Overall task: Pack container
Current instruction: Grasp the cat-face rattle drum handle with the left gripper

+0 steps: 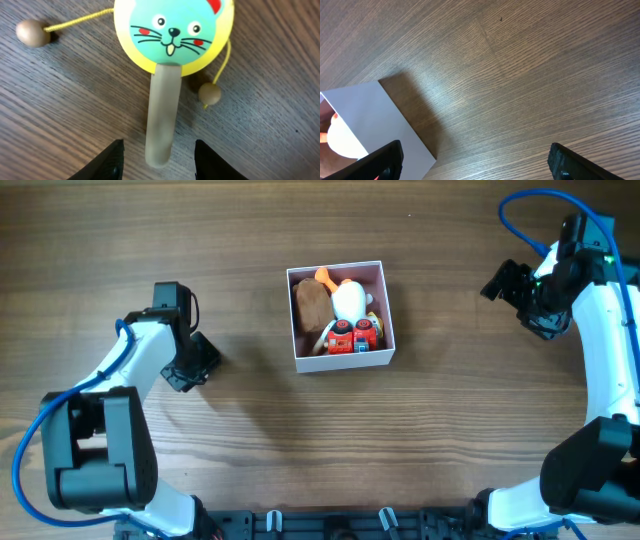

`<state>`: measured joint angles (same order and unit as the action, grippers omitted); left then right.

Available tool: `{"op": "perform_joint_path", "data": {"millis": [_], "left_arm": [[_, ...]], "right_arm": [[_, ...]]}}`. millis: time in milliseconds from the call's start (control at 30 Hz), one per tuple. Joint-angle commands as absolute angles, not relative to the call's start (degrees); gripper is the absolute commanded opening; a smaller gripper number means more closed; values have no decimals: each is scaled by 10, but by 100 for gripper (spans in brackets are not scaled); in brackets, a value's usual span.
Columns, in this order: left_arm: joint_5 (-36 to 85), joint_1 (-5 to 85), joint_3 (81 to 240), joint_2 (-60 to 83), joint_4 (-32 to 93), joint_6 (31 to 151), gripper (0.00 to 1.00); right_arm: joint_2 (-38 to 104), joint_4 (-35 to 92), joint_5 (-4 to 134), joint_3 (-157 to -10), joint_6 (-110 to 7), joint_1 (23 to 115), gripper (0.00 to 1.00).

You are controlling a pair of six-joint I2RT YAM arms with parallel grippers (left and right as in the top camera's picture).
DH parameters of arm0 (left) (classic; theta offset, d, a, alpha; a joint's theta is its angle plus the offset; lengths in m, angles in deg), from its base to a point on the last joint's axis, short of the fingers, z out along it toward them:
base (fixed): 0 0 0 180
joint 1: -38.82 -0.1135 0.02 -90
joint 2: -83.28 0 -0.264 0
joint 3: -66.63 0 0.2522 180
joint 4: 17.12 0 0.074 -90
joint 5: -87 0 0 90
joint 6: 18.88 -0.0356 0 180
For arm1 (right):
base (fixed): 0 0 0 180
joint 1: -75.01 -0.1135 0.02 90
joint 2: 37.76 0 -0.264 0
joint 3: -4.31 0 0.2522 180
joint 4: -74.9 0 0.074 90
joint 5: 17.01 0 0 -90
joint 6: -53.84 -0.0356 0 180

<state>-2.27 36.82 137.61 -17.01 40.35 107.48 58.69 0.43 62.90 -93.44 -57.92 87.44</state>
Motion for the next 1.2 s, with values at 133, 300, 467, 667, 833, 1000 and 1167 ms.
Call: {"op": "perform_joint_path", "data": {"millis": [133, 300, 467, 667, 833, 1000, 1167], "left_arm": [[-29, 367, 1365, -180, 397, 1091, 42], [-45, 366, 1365, -191, 389, 1091, 42], [-46, 364, 1365, -215, 367, 1091, 39], [-39, 361, 1372, -214, 361, 1068, 4], [0, 361, 1424, -197, 417, 1021, 4], [76, 385, 1538, -147, 515, 927, 4], [150, 451, 1601, -93, 521, 821, 4]], "right_arm": [[590, 4, 630, -934, -572, 872, 92], [590, 4, 630, -934, -573, 872, 91], [590, 2, 630, -934, -573, 872, 91], [590, 0, 630, -934, -573, 872, 91], [590, -2, 630, -934, -572, 872, 91], [590, -2, 630, -934, -572, 872, 91], [590, -2, 630, -934, -572, 872, 91]]}}
